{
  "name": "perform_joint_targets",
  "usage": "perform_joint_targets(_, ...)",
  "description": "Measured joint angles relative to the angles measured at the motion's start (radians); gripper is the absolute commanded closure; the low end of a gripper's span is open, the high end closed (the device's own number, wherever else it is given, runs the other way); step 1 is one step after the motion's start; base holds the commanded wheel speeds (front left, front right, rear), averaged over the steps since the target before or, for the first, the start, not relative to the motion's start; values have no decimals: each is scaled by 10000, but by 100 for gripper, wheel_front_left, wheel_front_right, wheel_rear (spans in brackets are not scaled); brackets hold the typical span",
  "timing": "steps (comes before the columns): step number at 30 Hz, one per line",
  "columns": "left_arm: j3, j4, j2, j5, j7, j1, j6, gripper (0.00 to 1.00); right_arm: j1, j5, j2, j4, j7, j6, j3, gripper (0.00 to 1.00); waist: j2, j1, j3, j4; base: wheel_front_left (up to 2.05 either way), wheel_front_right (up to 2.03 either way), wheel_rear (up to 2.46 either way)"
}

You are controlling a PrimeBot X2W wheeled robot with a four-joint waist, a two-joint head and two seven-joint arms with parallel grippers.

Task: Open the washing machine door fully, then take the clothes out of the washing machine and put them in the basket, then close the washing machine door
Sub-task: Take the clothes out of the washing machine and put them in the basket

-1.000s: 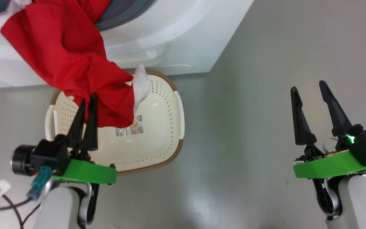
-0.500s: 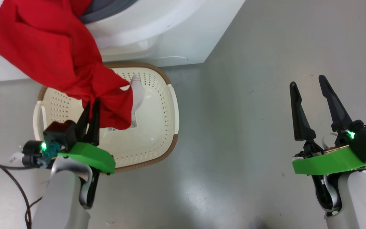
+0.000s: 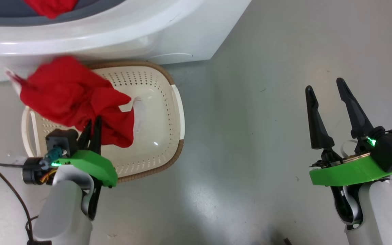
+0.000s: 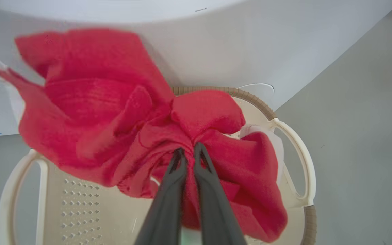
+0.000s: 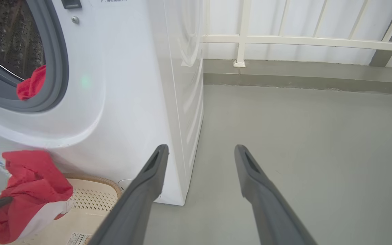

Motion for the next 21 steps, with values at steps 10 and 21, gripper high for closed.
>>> perform_joint_targets(10, 213, 1108, 4, 35, 0, -668, -63, 100, -35, -2, 0, 2, 0, 0, 144, 0, 0, 0, 218, -118, 0, 0, 0)
perform_joint_targets(21, 382, 2109, 54, 77, -2, -1096, -27, 100, -276, 10, 0, 46, 0, 0, 224, 0, 0, 0, 428, -354, 0, 0, 0)
